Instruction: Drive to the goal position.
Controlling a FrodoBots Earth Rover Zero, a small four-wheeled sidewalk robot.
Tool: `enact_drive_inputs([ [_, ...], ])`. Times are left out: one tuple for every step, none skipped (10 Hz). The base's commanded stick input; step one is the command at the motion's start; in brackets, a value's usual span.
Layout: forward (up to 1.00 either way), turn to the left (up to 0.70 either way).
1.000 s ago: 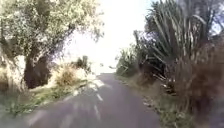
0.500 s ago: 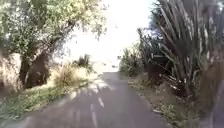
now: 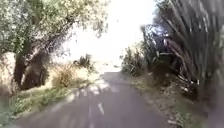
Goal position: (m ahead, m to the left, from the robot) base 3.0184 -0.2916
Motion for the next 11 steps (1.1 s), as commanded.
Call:
enact_drive_inputs([
  [0.70, 0.00],
  [0.70, 0.00],
  [0.70, 0.00],
  [0.70, 0.00],
  [0.70, 0.00],
  [0.70, 0.00],
  [0.70, 0.00],
  [0.70, 0.00],
  [0.70, 0.00],
  [0.70, 0.00],
  [0.70, 0.00],
])
